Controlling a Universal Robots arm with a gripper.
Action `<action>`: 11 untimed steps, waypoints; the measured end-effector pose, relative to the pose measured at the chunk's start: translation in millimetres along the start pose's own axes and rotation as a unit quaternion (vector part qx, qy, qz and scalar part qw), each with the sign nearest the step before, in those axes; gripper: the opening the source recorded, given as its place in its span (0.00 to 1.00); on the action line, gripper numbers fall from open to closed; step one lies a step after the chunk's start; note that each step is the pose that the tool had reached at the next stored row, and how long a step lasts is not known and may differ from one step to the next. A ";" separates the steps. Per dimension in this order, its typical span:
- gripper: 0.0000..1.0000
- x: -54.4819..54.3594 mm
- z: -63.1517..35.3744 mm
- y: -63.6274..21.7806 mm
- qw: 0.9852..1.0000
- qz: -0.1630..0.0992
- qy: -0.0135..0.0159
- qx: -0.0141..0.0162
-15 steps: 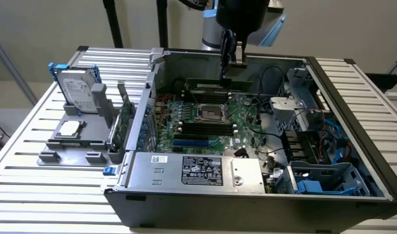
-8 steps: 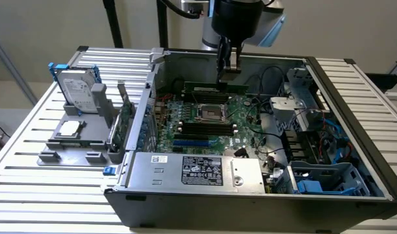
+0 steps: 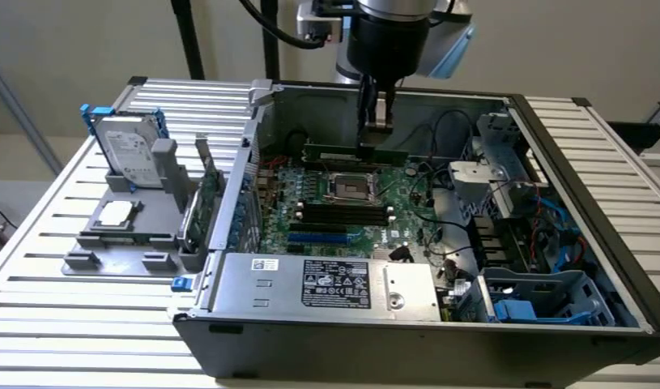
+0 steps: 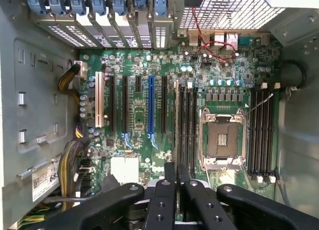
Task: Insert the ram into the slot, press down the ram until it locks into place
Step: 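Insert the ram into the slot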
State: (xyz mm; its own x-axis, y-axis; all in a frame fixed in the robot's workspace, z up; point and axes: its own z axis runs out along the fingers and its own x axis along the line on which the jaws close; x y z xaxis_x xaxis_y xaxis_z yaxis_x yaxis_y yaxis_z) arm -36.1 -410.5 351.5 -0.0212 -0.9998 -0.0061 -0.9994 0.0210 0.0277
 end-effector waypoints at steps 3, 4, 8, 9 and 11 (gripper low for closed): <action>0.13 0.0 5.4 0.1 1.000 0.005 0.000 0.001; 0.13 0.0 7.2 0.1 1.000 0.006 0.000 0.002; 0.13 0.1 14.6 -0.1 1.000 0.007 0.000 0.003; 0.13 0.1 16.4 -0.1 1.000 0.007 0.000 0.003; 0.13 0.0 20.0 -0.3 1.000 0.007 0.000 0.003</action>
State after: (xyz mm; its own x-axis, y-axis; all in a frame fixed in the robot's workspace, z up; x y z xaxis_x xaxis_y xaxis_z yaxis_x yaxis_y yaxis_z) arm -36.4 -410.4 331.5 -0.0356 -0.9994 -0.0052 -0.9991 0.0355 0.0220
